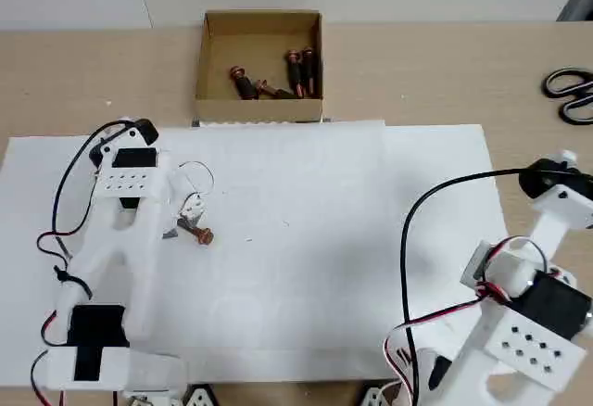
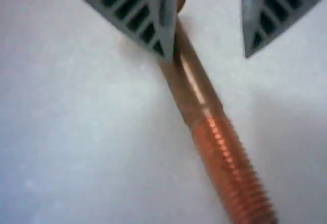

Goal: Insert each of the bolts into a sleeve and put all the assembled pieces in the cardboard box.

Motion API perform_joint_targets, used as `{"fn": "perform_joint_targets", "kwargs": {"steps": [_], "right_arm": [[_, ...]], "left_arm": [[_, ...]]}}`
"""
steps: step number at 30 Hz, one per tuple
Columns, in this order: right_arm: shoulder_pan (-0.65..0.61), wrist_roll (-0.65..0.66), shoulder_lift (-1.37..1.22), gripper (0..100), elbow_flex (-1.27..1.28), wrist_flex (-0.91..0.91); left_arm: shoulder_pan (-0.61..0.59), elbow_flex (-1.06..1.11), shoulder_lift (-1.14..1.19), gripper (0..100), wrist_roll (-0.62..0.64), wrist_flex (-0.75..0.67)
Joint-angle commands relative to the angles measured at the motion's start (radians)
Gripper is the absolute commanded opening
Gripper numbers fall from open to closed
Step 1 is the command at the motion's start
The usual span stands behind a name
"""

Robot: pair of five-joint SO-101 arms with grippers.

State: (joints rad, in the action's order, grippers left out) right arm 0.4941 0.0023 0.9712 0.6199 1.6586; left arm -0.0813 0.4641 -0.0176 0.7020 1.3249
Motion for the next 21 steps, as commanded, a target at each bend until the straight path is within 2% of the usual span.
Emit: {"fn": "perform_joint_targets", "kwargs": {"steps": [1, 7, 15, 21], "right_arm": [[0.007, 0.009, 0.019, 0.6, -0.005, -0.022], [0.007, 0.009, 0.015, 0.6, -0.005, -0.022], [0.007, 0.009, 0.013, 0.6, -0.005, -0.022], [0.007, 0.009, 0.012, 0.6, -0.005, -0.022]], "left_arm": [[0.002, 0.002, -0.005, 9, 0.005, -0.014], [0.009, -0.004, -0.005, 9, 0.005, -0.017], [0.1, -0.024, -0.015, 9, 0.008, -0.008], [0.092, -0.068, -0.012, 9, 0.005, 0.023]]}}
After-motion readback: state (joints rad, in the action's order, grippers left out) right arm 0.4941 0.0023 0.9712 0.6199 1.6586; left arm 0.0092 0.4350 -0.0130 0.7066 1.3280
